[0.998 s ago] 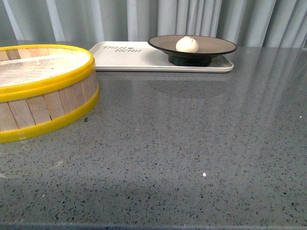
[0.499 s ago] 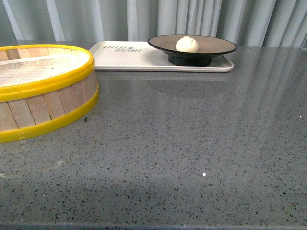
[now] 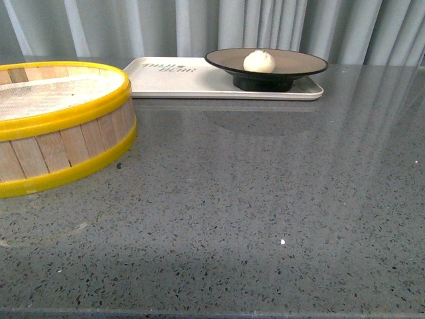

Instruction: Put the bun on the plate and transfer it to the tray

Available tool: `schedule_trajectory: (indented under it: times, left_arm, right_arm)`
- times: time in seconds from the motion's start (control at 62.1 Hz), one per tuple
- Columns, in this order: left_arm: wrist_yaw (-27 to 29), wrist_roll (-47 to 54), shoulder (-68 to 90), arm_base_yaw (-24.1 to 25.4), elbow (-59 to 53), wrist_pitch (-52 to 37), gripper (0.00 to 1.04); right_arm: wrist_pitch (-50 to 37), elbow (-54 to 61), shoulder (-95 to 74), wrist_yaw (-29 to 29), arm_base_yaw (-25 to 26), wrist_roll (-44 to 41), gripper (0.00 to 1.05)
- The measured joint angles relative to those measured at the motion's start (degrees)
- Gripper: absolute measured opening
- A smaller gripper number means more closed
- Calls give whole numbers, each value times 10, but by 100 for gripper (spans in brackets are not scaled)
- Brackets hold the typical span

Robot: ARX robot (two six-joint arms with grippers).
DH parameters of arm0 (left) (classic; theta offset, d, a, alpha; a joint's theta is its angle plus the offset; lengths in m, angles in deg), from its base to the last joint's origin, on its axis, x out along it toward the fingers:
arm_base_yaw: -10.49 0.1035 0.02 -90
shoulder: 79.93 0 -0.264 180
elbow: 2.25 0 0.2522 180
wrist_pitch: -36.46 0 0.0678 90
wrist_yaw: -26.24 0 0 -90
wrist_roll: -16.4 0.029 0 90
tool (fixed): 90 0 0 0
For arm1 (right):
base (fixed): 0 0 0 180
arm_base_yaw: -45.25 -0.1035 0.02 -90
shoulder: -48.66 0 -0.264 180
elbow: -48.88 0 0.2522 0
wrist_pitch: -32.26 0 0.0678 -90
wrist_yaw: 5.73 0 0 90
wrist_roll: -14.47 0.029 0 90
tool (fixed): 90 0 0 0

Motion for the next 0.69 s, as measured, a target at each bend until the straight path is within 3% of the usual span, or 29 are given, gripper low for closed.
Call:
schedule_trajectory:
  times: [0.097, 0.274, 0.58, 0.628, 0.692]
  left_arm:
    - [0, 0, 0, 0, 0, 0, 98]
    - [0, 0, 0, 0, 0, 0, 98]
    - [0, 0, 0, 0, 0, 0, 98]
    - [0, 0, 0, 0, 0, 0, 98]
    - [0, 0, 0, 0, 0, 0, 98]
  right_arm:
    - [0, 0, 0, 0, 0, 0, 12]
    - [0, 0, 0, 0, 0, 0, 46]
    - [0, 0, 0, 0, 0, 0, 94]
    - [0, 0, 0, 0, 0, 0, 98]
    - [0, 0, 0, 0, 0, 0, 96]
